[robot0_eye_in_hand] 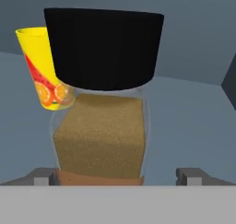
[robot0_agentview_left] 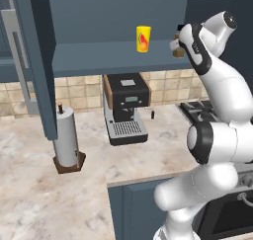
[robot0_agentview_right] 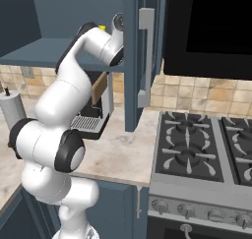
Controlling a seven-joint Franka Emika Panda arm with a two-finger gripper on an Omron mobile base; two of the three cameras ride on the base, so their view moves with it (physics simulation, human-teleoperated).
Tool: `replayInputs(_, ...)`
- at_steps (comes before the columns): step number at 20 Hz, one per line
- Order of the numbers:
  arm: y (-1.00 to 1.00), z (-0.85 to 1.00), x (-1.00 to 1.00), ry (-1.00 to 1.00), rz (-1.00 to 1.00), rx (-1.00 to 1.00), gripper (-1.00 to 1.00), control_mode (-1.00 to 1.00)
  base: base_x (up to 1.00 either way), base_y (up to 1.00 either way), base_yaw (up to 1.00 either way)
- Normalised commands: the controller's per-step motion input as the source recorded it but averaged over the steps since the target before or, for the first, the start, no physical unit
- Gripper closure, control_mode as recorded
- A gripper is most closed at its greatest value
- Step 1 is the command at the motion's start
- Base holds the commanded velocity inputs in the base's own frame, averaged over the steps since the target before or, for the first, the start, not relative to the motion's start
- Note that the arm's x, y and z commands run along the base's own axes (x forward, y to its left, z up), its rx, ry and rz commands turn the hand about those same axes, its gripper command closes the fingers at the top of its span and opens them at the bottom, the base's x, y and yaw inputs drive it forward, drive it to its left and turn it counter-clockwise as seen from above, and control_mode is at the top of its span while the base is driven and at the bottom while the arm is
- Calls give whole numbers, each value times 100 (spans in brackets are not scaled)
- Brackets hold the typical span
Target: Take the cinnamon bottle from the cabinet and place it on the dining table, next to the plate with the cupcake. Then take the chocolate from the dining counter and place it on the cupcake plate.
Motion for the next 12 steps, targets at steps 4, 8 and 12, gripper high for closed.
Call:
replayInputs(4, 2, -3, 5, 0, 0, 0, -100, -100, 0, 0, 0)
replayInputs(8, 7, -8, 8, 0, 0, 0, -100, -100, 0, 0, 0)
replayInputs(12, 8, -8, 12, 0, 0, 0, -100, -100, 0, 0, 0)
